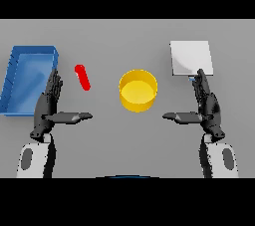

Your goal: Pick up the red beaker and tilt it to pour out 1 green nut into yellow bowl. Pick up the yellow bowl and place it on the metallic measuring scale.

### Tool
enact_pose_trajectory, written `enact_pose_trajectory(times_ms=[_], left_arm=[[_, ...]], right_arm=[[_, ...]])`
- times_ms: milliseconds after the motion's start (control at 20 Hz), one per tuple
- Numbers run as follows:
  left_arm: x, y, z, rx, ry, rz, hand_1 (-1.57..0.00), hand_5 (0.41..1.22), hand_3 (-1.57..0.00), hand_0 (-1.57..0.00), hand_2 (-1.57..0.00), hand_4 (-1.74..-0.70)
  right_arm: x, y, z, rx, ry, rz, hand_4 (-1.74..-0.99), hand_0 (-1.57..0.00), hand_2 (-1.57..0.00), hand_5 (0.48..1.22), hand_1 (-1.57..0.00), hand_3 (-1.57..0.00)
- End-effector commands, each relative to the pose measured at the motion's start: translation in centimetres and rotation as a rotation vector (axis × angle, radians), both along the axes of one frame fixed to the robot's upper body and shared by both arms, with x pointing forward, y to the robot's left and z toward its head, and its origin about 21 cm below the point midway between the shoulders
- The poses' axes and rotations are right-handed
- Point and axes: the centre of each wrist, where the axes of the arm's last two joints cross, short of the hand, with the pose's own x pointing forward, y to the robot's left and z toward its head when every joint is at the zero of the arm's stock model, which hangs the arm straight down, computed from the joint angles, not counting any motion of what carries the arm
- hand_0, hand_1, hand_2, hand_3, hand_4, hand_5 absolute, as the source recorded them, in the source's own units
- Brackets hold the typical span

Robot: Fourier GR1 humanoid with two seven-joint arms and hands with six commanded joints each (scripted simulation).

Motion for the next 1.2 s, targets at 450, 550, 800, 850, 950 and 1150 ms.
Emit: enact_pose_trajectory(times_ms=[450,550,800,850,950,1150], left_arm=[[-2.3,0.0,1.4,0.162,-0.028,-0.065,0.00,0.654,0.00,0.00,0.00,-1.22],[-2.2,0.1,1.9,0.181,-0.004,-0.073,0.00,0.660,0.00,0.00,0.00,-1.22],[-1.1,-0.8,1.4,0.195,0.017,-0.117,0.00,0.691,0.00,0.00,0.00,-1.28],[-0.6,-1.1,1.0,0.186,0.026,-0.122,0.00,0.702,0.00,0.00,0.00,-1.30],[0.6,-1.2,0.9,0.184,0.030,-0.131,0.00,0.724,0.00,0.00,0.00,-1.36],[3.0,-1.6,0.1,0.202,0.050,-0.127,0.00,0.739,0.00,0.00,0.00,-1.38]], right_arm=[[-2.9,-0.4,0.8,-0.300,-0.143,0.041,-1.235,0.00,0.00,0.679,0.00,0.00],[-2.6,-0.1,1.2,-0.317,-0.128,0.046,-1.235,0.00,0.00,0.678,0.00,0.00],[-2.9,0.2,1.4,-0.267,-0.146,0.076,-1.265,0.00,0.00,0.680,0.00,0.00],[-2.9,-0.1,1.3,-0.259,-0.141,0.072,-1.275,0.00,0.00,0.680,0.00,0.00],[-3.2,-0.1,1.4,-0.249,-0.154,0.070,-1.286,0.00,0.00,0.676,0.00,0.00],[-3.0,-0.3,1.3,-0.245,-0.148,0.064,-1.312,0.00,0.00,0.681,0.00,0.00]])
